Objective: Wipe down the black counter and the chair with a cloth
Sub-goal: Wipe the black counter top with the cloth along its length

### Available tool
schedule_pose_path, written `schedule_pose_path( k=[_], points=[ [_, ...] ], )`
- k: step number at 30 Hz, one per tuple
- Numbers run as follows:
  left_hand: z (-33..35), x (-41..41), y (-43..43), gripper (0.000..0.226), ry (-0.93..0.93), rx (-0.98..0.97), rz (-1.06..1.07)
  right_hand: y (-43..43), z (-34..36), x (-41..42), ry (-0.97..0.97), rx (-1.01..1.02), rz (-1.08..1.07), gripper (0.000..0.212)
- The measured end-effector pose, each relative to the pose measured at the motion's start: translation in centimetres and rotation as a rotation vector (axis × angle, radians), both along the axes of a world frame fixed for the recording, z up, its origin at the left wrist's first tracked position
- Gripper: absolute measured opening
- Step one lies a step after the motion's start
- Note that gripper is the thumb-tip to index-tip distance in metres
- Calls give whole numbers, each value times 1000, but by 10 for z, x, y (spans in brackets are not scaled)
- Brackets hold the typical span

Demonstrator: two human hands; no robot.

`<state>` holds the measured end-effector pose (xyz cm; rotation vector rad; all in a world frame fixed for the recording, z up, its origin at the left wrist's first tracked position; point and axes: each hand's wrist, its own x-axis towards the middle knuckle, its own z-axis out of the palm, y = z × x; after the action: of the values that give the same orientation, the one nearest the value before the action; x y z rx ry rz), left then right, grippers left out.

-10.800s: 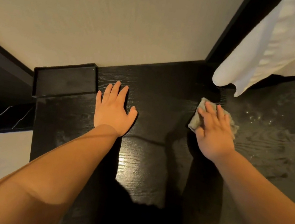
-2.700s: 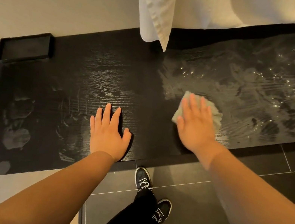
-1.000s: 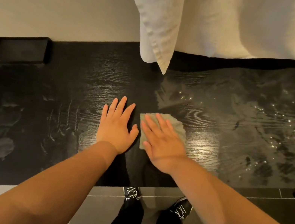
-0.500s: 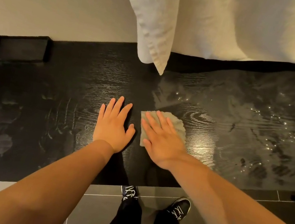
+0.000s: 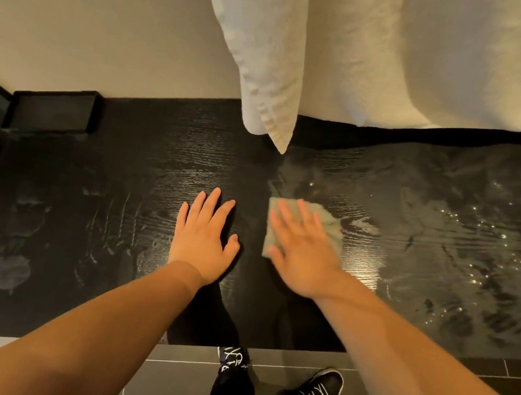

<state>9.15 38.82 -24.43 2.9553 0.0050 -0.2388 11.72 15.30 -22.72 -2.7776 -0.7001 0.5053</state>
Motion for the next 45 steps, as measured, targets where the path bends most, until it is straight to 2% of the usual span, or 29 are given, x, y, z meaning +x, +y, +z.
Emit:
schedule_pose_path(
  k=[2,4,7,9,11,13,16,18,20,23,26,28,31,33,36,41,43,45],
  points=[
    [-1,1,0,72,3,-3,2,11,-3,2,31,28,126,71],
    [-1,1,0,70,-2,-11,3,2,-8,18,-14,39,163,71],
    [-1,5,-1,68,-4,-44,22,-39,-12,55,-91,-28,-72,74],
    [-1,11,-3,68,-26,-65,48,-64,-8,72,-72,-73,-271,72],
    [2,26,-8,67,-64,-54,88,-61,-4,74,-54,-92,-362,71],
    [5,45,-14,65,-73,-42,126,-37,0,61,-37,-65,-288,73],
    [4,65,-22,67,-26,-47,124,8,-2,29,-25,-34,-14,69],
    [-2,67,-23,69,-17,-13,106,10,-5,30,-21,-22,75,67],
    [-5,66,-23,71,-27,4,108,-8,-14,45,-103,-53,117,68],
    [-4,67,-23,71,-27,5,108,-45,-19,77,-208,-64,-127,69],
    [-3,67,-24,71,-32,11,116,-46,-11,91,-149,-53,-392,70],
    [-4,67,-24,71,-27,11,117,-19,-11,81,-150,-54,-313,73],
    [-4,68,-24,71,-33,14,115,15,-8,58,-99,-16,16,72],
    [-4,68,-24,71,-40,14,118,10,-8,68,-58,25,123,71],
    [-2,68,-25,71,-28,8,129,-12,-19,103,-157,18,32,75],
    [-1,69,-25,70,-19,8,130,-18,-13,137,-145,-25,-251,77],
    [-2,69,-25,71,-23,12,131,-4,-10,117,-123,-6,-187,77],
    [-2,69,-24,70,-36,9,129,6,-10,89,-90,-5,6,74]
  ],
)
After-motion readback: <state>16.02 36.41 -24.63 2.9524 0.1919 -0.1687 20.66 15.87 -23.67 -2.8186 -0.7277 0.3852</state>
